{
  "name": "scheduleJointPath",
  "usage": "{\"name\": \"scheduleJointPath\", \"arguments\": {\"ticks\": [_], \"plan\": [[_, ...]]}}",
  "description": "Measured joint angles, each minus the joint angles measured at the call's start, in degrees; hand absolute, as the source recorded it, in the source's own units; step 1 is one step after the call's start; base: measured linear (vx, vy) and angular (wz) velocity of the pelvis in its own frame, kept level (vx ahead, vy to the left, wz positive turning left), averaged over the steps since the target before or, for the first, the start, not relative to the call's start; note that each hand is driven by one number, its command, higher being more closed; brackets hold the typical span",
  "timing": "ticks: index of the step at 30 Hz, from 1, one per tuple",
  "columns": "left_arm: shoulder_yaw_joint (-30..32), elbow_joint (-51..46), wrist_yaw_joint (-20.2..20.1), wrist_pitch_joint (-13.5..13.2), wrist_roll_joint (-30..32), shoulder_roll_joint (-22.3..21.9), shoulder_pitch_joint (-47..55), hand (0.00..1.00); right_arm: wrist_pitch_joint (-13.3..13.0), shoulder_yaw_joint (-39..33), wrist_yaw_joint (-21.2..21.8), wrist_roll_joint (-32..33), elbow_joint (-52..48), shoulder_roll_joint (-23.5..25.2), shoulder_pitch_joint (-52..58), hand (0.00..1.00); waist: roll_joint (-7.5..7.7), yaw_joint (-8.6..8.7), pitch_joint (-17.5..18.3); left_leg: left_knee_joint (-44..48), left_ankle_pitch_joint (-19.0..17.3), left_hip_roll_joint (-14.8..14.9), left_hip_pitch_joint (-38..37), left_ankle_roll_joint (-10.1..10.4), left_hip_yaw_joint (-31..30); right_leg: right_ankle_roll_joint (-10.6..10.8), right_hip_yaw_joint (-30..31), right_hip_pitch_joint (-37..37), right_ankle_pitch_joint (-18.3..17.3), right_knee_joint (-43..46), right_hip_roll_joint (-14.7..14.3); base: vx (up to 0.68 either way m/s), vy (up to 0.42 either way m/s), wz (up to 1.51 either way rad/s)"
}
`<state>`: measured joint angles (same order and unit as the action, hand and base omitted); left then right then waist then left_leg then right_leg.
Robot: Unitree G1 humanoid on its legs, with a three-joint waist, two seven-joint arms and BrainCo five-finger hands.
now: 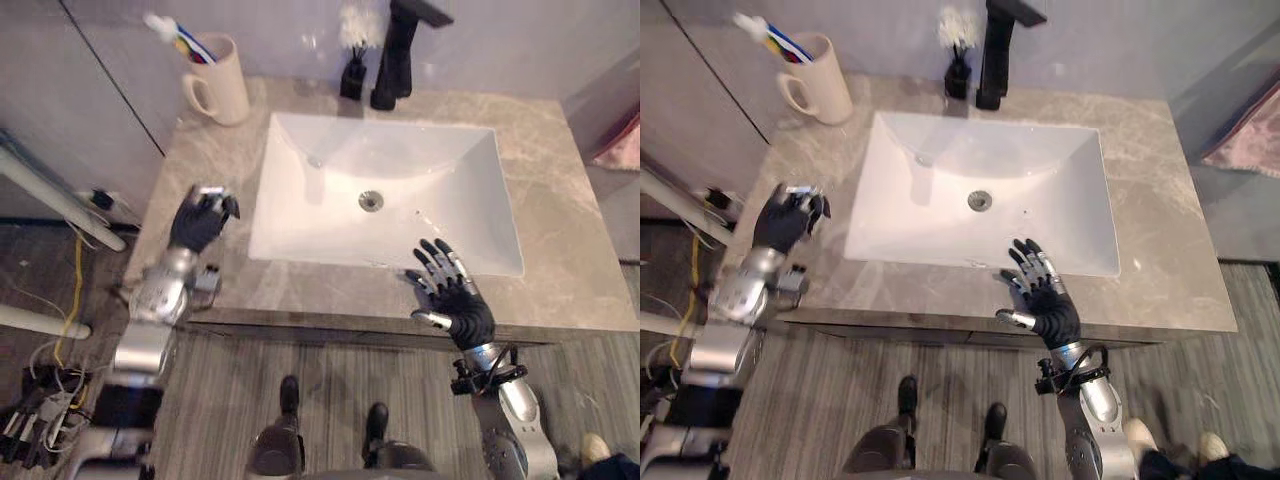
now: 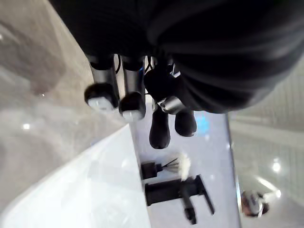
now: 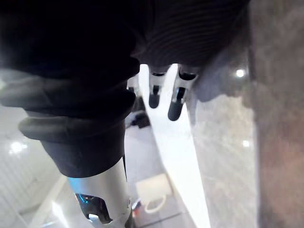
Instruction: Organize washtable
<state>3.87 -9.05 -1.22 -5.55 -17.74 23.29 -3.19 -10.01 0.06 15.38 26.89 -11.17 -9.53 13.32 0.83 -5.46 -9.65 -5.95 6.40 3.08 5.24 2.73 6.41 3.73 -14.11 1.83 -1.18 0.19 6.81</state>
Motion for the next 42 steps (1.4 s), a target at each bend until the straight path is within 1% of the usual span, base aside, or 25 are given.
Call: {"name": "scheduleJointPath", "arguments": {"ticks": [1,3,5,7,9,11,13,15,17,19,21,22,25,27,29,31,33,35,36,37,38,39,40,41,42], "plan": [[0.9,-2.5,-0.1,-0.5,-1.0,-3.1,4.8,0.00,0.1,-0.4,-0.8,-0.4,2.3,0.1,-0.7,0.00,-0.79,-0.27,1.3,0.0,0.0,-0.1,-1.0,0.0,-0.1,0.2,0.0,-0.5,-1.0,1.1,0.2,-0.08,0.013,0.21],[1.3,-5.2,-0.3,-1.6,-2.4,-7.0,10.3,0.00,0.2,-0.5,-1.8,-0.6,4.3,0.5,-0.8,0.00,-1.50,-0.61,3.5,0.0,0.0,-0.1,-1.4,0.0,-0.3,0.2,-0.1,-0.7,-1.6,1.8,0.4,-0.04,0.019,0.08],[1.2,-7.2,-1.3,-2.7,-4.3,-12.7,16.6,0.00,0.3,-1.4,-2.8,-0.6,6.1,2.4,-0.5,0.00,-2.02,-1.51,5.2,0.0,0.0,-0.1,-1.8,0.0,-0.3,0.7,-0.1,-1.2,-1.9,1.8,0.5,-0.01,0.005,0.02],[0.7,-6.9,-1.8,-2.8,-6.4,-17.3,21.2,0.00,0.3,-1.7,-2.9,-0.6,7.2,4.2,0.0,0.00,-1.90,-1.48,5.6,0.0,0.0,-0.2,-2.8,0.0,-0.7,0.7,-0.3,-2.4,-1.9,1.7,0.5,-0.02,0.007,0.08],[-0.6,-4.3,-2.5,-2.6,-10.5,-22.6,27.5,0.00,0.1,-2.1,-2.9,-0.6,7.6,7.0,2.4,0.00,-0.91,-1.47,6.8,0.0,0.0,-0.3,-3.1,0.0,-1.5,0.8,-1.0,-2.9,-2.0,1.7,0.6,0.01,-0.001,0.10],[-2.8,1.5,-2.4,-2.0,-14.6,-24.9,30.4,0.00,-0.4,-2.1,-2.9,-0.5,8.0,8.9,4.8,0.00,-0.29,-1.40,7.3,0.0,0.0,-0.4,-3.7,0.0,-1.9,1.1,-1.8,-4.0,-2.2,1.8,1.2,0.04,0.020,0.21],[-4.4,6.3,-2.4,-1.3,-16.7,-25.7,32.3,0.00,-0.8,-2.4,-2.9,-0.5,10.0,9.6,5.4,0.00,0.89,-1.40,8.1,0.0,0.0,-0.5,-4.8,0.0,-2.0,1.4,-1.9,-5.1,-2.4,2.0,1.3,0.04,0.008,0.10],[-5.9,11.1,-2.5,-1.1,-16.3,-26.0,32.5,0.00,-1.0,-2.5,-3.0,-0.6,10.7,10.0,5.9,0.00,1.41,-1.37,8.0,0.0,-0.1,-0.7,-5.5,0.0,-2.2,1.8,-2.0,-5.8,-2.7,2.4,1.2,0.00,-0.005,0.06],[-6.7,17.5,-2.5,-1.0,-15.9,-26.1,31.7,0.00,-2.0,-2.5,-3.0,-0.6,12.0,9.9,5.9,0.00,1.23,-1.06,8.1,0.0,-0.2,-0.8,-6.1,-0.2,-2.0,1.8,-1.7,-6.3,-2.7,2.4,1.3,-0.03,0.007,-0.01],[-6.5,24.1,-2.3,-0.9,-15.4,-26.2,31.3,0.00,-3.0,-3.1,-5.5,-2.5,18.0,9.5,7.5,0.00,1.24,0.09,8.0,0.0,-0.3,-0.9,-6.4,-0.3,-1.8,1.7,-1.5,-6.5,-2.7,2.5,1.3,-0.05,0.022,-0.02],[-6.0,25.5,-2.2,-1.2,-13.9,-26.2,31.3,0.00,-2.6,-4.4,-7.5,-4.5,21.9,9.1,9.4,0.00,1.07,0.19,8.0,0.0,-0.3,-1.0,-6.5,-0.3,-1.6,1.8,-1.2,-6.5,-2.8,2.6,1.4,-0.02,0.013,-0.04],[-5.6,25.6,-2.1,-1.6,-12.4,-26.0,31.2,0.00,-1.0,-4.9,-9.0,-5.3,26.3,8.9,10.3,0.00,1.04,0.15,8.0,0.0,-0.3,-1.0,-6.5,-0.3,-1.6,1.8,-0.9,-6.4,-2.8,2.6,1.4,0.00,0.000,0.00],[-5.2,25.7,-0.9,-2.6,-10.7,-25.7,31.0,0.00,1.7,-4.6,-11.8,-6.5,33.3,9.2,13.2,0.00,-0.05,0.05,7.6,0.0,-0.3,-1.1,-6.0,-0.3,-1.4,1.9,0.2,-5.4,-2.8,3.1,1.4,0.01,0.008,-0.07],[-4.3,26.0,-0.7,-2.6,-10.6,-25.9,30.7,0.00,1.8,-4.0,-11.9,-6.8,34.4,9.2,14.1,0.00,-0.24,0.18,6.9,0.0,-0.3,-1.1,-5.8,-0.3,-0.4,1.9,1.5,-4.1,-2.9,3.8,1.4,-0.01,0.011,-0.36],[-4.3,28.6,0.2,-3.7,-9.5,-25.9,29.1,0.00,1.5,-4.1,-13.2,-7.3,34.7,8.9,14.1,0.00,-1.76,0.55,6.5,0.0,-0.4,-0.9,-5.2,-0.4,1.8,1.9,4.0,-1.8,-2.9,4.7,1.4,-0.02,0.026,-0.52],[-4.4,31.2,0.5,-4.7,-6.9,-25.7,27.9,0.00,1.4,-4.0,-14.3,-8.6,35.7,8.9,13.2,0.00,-2.07,1.33,6.4,0.1,-0.5,-0.4,-4.7,-0.6,3.5,1.9,5.9,-0.2,-2.9,4.9,1.1,0.01,0.008,-0.54],[-4.6,34.2,1.3,-5.1,-4.9,-24.8,26.7,0.00,1.3,-4.0,-14.8,-10.4,35.8,9.0,12.7,0.00,-1.41,1.43,6.0,0.4,-0.9,-0.1,-4.7,-0.9,6.9,2.1,9.9,2.3,-2.7,6.1,0.5,0.03,0.014,-0.94],[-4.5,38.1,1.8,-5.0,-4.0,-23.6,24.0,0.00,0.9,-3.6,-16.3,-13.2,37.9,8.8,10.5,0.00,0.31,1.50,4.4,0.5,-1.7,0.1,-4.9,-1.0,13.8,2.8,16.7,7.0,-1.1,8.2,-0.6,0.00,0.023,-1.53],[-4.4,39.0,2.4,-5.0,-4.0,-23.1,22.9,0.00,1.0,-3.4,-16.8,-14.2,38.1,8.9,9.9,0.00,1.12,1.57,3.8,0.9,-2.1,0.1,-4.9,-1.5,16.9,3.5,18.6,8.3,-0.2,8.3,-0.7,-0.01,0.022,-1.33],[-4.2,39.1,2.7,-5.0,-4.0,-22.9,22.3,0.00,1.0,-3.2,-16.9,-14.5,38.1,8.8,9.4,0.00,1.66,1.61,3.1,2.1,-2.4,0.3,-4.7,-2.1,18.8,3.1,19.2,8.7,-0.1,8.0,-0.5,0.01,0.014,-1.23],[-4.0,39.1,3.2,-5.0,-3.7,-22.8,21.1,0.00,0.9,-2.9,-17.3,-15.6,39.0,8.0,8.5,0.00,2.01,1.73,2.3,4.1,-4.0,1.8,-4.1,-3.4,22.1,1.2,16.8,9.1,-1.8,7.8,0.1,0.01,0.000,-1.37],[-2.9,39.1,3.9,-5.0,-2.8,-23.7,19.5,0.00,1.0,-1.9,-18.0,-16.7,40.6,7.2,7.8,0.00,1.62,1.82,1.2,6.2,-5.2,3.4,-4.1,-3.3,25.3,-1.3,8.2,13.3,-4.2,21.3,3.0,0.02,-0.005,-1.25],[-2.2,39.0,4.1,-5.1,-2.5,-23.6,19.1,0.00,1.0,-1.5,-18.0,-17.1,41.4,7.2,8.1,0.00,2.76,1.94,1.5,8.3,-6.5,3.8,-4.0,-3.0,26.1,-1.3,4.8,14.1,-5.2,28.2,5.3,0.03,-0.010,-0.89],[-1.5,38.8,4.2,-5.1,-2.1,-23.6,19.2,0.00,1.1,-1.1,-17.9,-17.6,42.3,7.4,8.5,0.00,3.09,1.77,1.3,11.2,-8.2,4.0,-3.8,-2.6,27.0,-1.9,1.6,14.2,-4.8,33.1,7.5,0.06,-0.007,-0.94],[0.5,38.8,4.8,-5.1,-1.8,-23.8,19.4,0.00,1.2,-0.6,-17.7,-18.1,44.7,7.3,8.3,0.00,5.30,1.17,1.7,18.5,-12.8,5.1,-2.8,-2.0,29.2,-1.8,-3.6,14.7,-4.9,34.4,9.0,-0.02,-0.019,-1.59]]}}
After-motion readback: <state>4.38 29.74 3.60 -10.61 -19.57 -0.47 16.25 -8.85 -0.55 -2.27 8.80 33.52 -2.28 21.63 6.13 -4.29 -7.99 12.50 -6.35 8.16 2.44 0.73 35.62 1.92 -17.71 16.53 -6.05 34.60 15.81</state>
